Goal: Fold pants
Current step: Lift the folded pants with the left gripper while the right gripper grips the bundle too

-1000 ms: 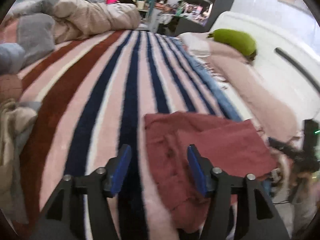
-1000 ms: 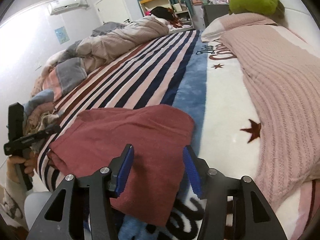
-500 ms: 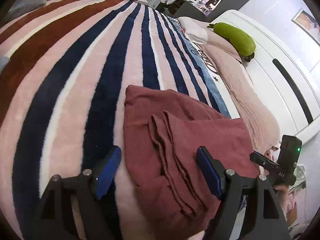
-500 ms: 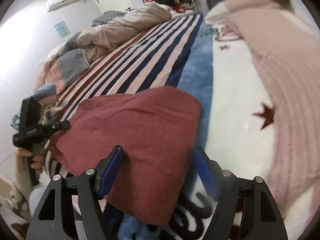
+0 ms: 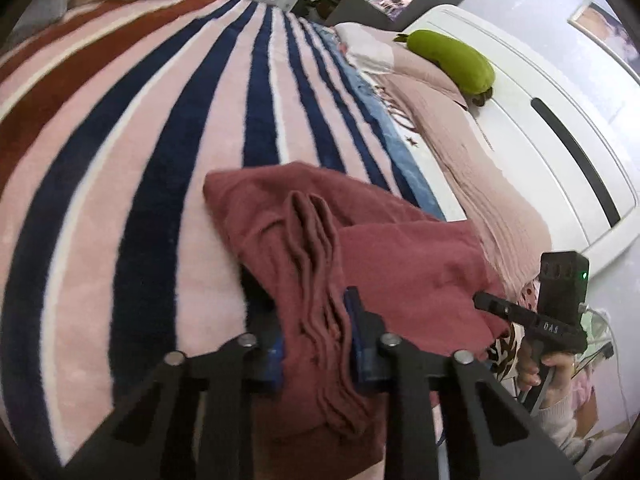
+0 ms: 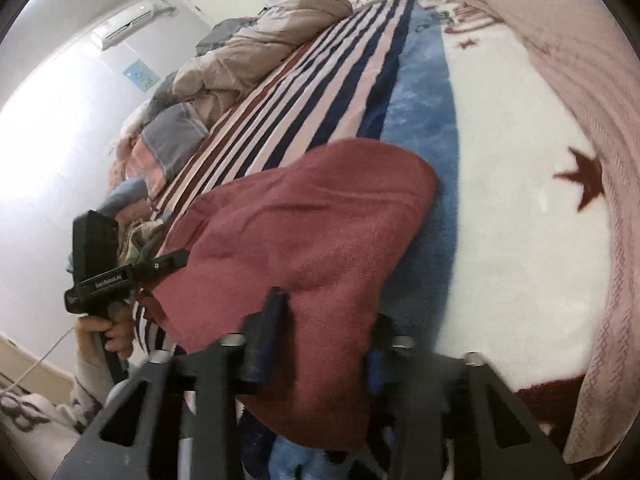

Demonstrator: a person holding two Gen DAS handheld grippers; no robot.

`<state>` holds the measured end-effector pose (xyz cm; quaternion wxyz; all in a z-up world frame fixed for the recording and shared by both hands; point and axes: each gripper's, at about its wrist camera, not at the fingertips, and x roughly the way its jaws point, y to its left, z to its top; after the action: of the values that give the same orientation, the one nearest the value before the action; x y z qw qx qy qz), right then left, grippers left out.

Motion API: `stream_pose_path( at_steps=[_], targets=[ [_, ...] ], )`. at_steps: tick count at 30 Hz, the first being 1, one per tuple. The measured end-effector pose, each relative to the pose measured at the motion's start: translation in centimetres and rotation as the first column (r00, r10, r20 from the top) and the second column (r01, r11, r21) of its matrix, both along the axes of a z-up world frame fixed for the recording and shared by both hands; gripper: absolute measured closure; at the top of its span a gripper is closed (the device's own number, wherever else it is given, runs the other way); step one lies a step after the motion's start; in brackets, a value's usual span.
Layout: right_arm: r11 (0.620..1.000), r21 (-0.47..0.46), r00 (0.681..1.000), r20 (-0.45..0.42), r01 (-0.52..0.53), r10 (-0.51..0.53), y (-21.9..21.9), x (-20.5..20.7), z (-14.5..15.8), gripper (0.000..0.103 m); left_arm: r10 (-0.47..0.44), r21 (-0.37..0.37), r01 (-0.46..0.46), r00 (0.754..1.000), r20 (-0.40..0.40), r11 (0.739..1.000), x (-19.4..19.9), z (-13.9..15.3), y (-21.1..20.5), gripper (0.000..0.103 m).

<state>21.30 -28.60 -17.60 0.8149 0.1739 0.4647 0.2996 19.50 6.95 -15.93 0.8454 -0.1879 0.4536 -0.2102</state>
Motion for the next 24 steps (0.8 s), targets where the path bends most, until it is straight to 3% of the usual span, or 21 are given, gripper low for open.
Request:
stream_pose_path(
  at_steps=[3,11,24],
  targets=[
    [1.000,-0.028,0.999,0.043,0.012,-0.010,0.4,-0.3,1.5,0.092,-0.019,0.047,0.017,0.998,0.053,0.999,-0.4,1.4,-0.3,0.086],
    [0.997,-0.075,0.987,0.159,0.006,0.006,3.5,-0.5,7.1,0.093,-0.018,0.091,0.000,0.981,0.192,0.996,-1.2,7.3,2.5,0.086],
    [0.992,-0.037,0.945,0.303,-0.121,0.127,15.3,1.4,16.1,0.093,0.073,0.165,-0.148,0.917,0.393,0.975,-4.6,18.8,13.8,0.086]
  ],
)
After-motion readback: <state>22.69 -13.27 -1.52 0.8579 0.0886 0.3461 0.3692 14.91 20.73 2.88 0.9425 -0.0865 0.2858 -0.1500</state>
